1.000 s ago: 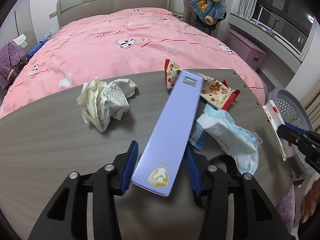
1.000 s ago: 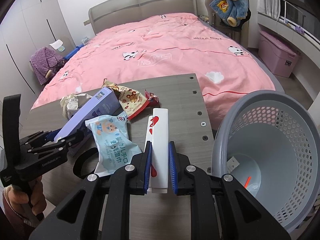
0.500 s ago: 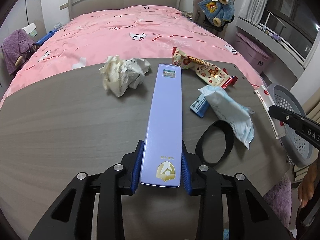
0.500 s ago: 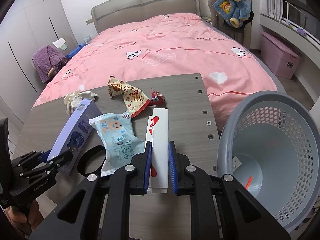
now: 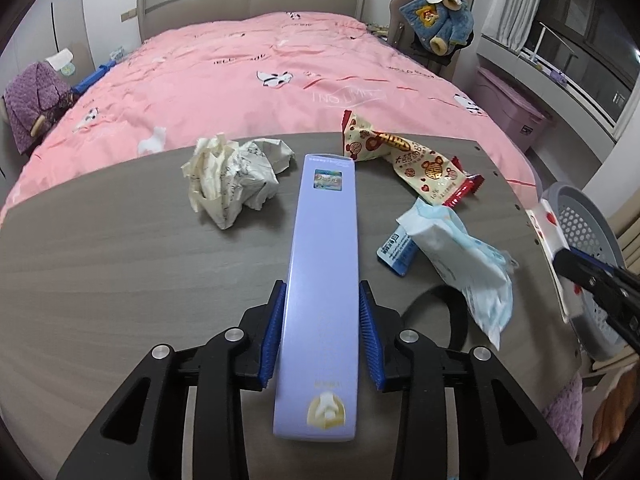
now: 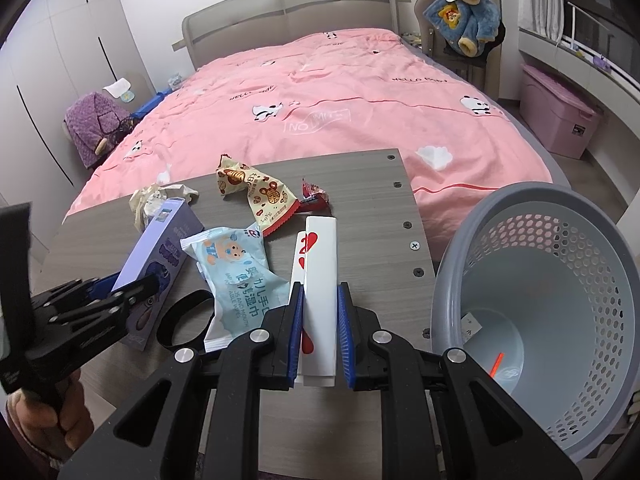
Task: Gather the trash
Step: 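Lift both held items and carry them over the wastebasket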
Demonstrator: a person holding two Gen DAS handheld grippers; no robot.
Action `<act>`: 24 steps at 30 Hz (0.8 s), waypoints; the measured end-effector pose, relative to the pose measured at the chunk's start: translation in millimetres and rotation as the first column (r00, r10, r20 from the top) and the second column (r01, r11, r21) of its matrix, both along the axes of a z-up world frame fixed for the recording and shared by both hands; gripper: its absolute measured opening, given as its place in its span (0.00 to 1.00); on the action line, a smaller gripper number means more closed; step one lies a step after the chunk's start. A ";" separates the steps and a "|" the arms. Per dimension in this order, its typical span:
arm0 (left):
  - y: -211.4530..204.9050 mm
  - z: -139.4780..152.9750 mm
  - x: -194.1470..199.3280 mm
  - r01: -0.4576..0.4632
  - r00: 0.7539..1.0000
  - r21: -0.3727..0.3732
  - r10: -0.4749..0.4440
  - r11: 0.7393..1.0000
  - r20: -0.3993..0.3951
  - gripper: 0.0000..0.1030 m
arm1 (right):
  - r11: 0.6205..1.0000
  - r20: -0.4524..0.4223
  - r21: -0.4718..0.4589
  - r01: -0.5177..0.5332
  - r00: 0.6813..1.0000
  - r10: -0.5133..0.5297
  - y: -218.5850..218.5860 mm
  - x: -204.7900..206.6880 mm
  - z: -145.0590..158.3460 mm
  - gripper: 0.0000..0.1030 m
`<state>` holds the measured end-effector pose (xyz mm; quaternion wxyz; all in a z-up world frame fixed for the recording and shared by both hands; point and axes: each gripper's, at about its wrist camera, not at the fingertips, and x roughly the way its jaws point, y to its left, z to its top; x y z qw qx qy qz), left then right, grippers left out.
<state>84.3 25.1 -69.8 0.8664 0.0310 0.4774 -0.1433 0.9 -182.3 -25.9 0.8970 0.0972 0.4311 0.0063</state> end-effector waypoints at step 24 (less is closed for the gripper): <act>-6.9 55.7 -31.8 -0.059 0.991 -0.016 0.061 0.998 0.120 0.30 | 1.000 0.047 0.027 0.006 0.999 -0.008 -16.7 -19.1 17.9 0.17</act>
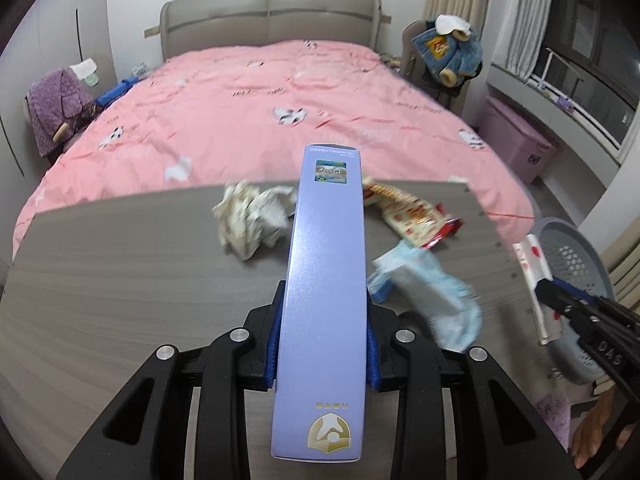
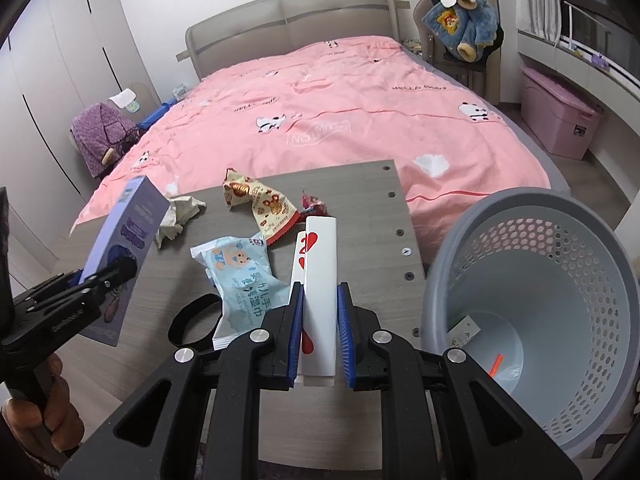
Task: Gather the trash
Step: 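Lift both held items and carry them over the wastebasket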
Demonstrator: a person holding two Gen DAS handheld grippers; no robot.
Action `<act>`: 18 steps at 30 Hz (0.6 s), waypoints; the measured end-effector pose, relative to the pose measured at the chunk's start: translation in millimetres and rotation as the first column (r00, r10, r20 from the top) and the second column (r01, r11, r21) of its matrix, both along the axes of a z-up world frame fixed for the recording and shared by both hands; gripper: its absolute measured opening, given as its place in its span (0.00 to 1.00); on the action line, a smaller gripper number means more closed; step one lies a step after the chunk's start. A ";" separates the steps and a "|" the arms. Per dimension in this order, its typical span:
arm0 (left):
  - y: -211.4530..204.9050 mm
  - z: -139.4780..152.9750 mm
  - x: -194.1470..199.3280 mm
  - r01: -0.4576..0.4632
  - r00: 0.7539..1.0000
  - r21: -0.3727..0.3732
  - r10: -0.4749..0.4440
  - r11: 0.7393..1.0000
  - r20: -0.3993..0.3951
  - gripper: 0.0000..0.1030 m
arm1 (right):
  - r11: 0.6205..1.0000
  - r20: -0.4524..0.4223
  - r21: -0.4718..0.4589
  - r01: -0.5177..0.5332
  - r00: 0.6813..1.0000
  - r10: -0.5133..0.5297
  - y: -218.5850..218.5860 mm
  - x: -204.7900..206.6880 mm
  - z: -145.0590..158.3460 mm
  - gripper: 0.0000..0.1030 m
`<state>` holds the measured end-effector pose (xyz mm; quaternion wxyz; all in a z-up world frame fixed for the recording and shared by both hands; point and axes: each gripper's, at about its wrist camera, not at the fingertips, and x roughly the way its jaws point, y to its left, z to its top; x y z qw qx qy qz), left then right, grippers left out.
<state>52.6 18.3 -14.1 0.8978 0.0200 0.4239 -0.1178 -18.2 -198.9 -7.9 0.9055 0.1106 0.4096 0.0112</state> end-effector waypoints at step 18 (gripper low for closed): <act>-173.7 13.1 -40.5 0.331 0.944 -0.064 -0.331 0.941 0.006 0.30 | 0.967 0.010 0.004 0.256 0.967 -0.256 -126.9 -71.6 3.0 0.17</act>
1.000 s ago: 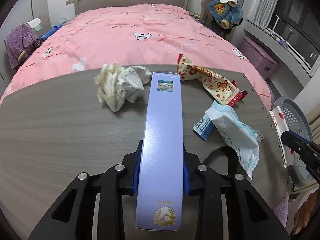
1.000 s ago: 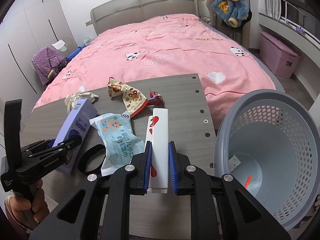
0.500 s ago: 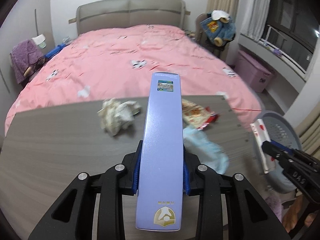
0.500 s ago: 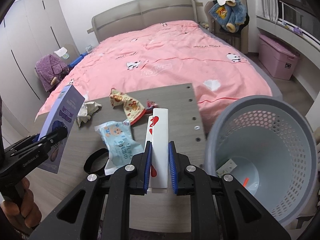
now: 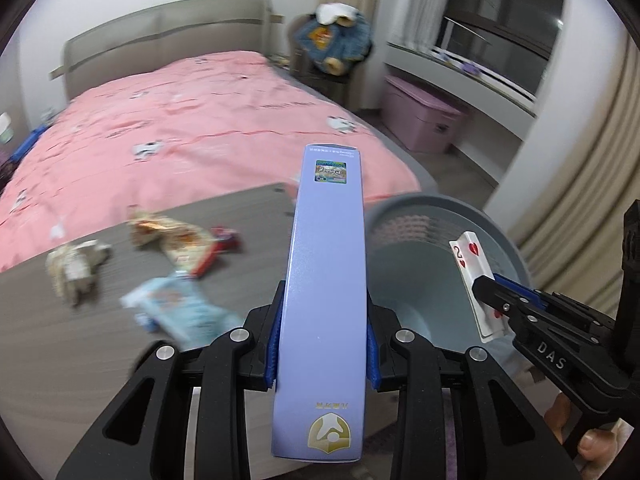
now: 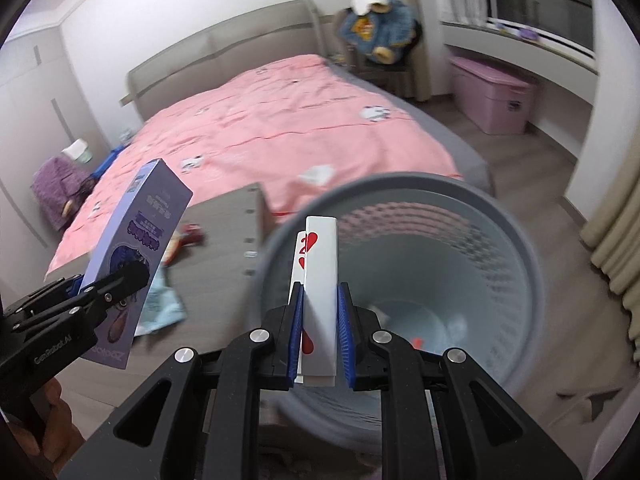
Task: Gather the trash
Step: 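Lift both held items and carry them over the wastebasket, then open both grippers to drop the box and stick pack into the wastebasket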
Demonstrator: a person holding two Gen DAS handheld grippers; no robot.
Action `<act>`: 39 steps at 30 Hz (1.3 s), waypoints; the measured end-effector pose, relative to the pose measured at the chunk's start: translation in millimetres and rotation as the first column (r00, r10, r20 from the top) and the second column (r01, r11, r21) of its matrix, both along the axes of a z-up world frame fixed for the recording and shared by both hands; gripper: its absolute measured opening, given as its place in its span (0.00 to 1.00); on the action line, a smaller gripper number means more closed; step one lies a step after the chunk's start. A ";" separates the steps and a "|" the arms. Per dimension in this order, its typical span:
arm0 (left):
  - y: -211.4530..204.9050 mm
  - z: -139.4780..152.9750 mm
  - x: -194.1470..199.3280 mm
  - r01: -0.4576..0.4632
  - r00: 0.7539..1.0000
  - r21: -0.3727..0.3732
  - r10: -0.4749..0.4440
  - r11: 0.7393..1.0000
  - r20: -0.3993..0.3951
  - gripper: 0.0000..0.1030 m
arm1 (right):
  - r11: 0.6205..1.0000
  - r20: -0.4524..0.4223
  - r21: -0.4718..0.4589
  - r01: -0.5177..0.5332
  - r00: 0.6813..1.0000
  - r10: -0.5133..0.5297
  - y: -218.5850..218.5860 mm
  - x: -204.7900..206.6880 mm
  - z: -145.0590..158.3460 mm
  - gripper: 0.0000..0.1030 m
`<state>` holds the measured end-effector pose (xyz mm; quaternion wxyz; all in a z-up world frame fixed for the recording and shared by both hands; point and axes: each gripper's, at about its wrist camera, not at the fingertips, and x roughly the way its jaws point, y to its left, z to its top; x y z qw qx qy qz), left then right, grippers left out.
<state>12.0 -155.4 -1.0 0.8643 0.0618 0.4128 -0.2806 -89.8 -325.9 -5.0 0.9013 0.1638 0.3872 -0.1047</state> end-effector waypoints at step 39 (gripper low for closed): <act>-86.6 -33.8 -2.1 0.075 0.997 0.095 -0.071 0.993 -0.040 0.54 | 0.994 -0.021 0.046 0.099 0.995 -0.098 -73.3 -16.8 -28.8 0.32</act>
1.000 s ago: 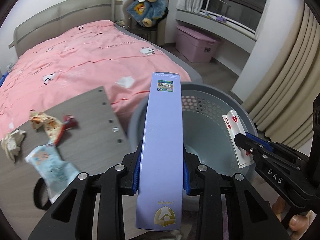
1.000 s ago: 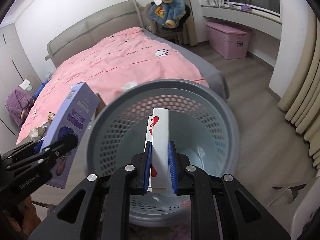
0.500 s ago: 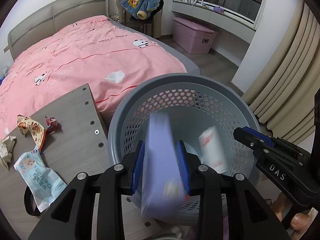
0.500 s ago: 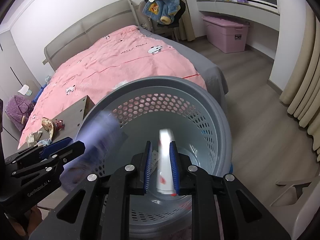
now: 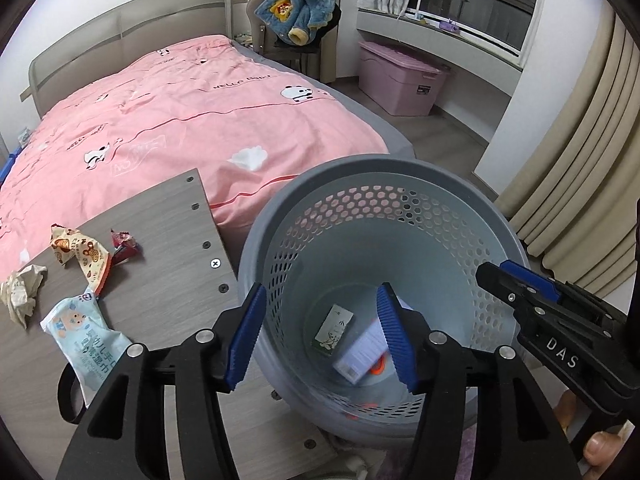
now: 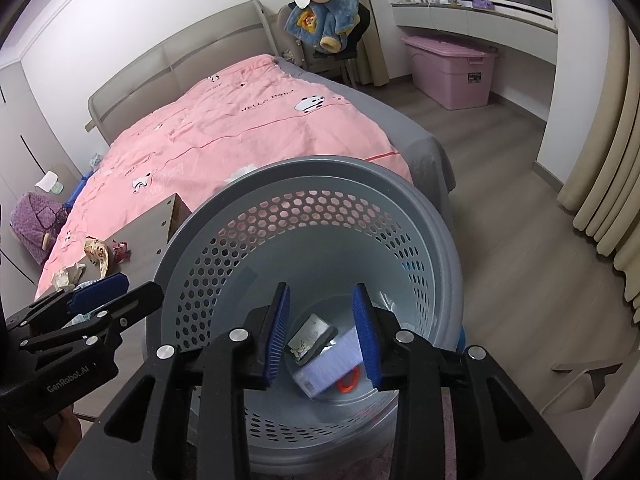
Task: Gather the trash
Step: 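Open both grippers to drop the box and stick pack into the wastebasket, then withdraw both grippers from the wastebasket back over the table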
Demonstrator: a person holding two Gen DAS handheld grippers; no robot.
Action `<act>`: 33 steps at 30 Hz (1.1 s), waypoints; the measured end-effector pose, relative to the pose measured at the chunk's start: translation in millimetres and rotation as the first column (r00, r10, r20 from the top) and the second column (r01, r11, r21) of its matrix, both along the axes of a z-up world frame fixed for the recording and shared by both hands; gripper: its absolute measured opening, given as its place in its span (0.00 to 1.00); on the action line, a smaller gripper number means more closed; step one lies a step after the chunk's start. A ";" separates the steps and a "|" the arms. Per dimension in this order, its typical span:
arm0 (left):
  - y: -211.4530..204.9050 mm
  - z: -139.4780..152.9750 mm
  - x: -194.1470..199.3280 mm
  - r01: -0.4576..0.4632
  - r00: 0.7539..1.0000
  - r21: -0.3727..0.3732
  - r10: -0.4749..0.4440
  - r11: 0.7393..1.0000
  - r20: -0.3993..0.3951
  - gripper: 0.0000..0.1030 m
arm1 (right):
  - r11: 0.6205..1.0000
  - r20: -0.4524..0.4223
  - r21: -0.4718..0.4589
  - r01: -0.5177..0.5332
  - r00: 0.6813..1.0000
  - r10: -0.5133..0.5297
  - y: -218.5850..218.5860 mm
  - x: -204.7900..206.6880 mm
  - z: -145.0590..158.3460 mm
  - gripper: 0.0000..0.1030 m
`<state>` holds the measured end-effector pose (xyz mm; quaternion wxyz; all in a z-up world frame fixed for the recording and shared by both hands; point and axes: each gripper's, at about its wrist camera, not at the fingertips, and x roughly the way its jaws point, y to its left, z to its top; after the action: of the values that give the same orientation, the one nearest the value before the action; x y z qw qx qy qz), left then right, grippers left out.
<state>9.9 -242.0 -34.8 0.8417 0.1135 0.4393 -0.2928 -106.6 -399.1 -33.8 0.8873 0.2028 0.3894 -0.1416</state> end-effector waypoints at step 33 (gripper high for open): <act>90.0 17.3 -5.6 -0.170 0.984 -0.048 0.172 0.984 0.055 0.66 | 0.994 0.032 -0.047 -0.103 0.994 0.105 70.2 5.0 16.5 0.63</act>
<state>4.3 -152.0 -17.5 0.8785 0.0659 0.4161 -0.2252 -101.7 -328.9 -17.2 0.9042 0.1647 0.3809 -0.1005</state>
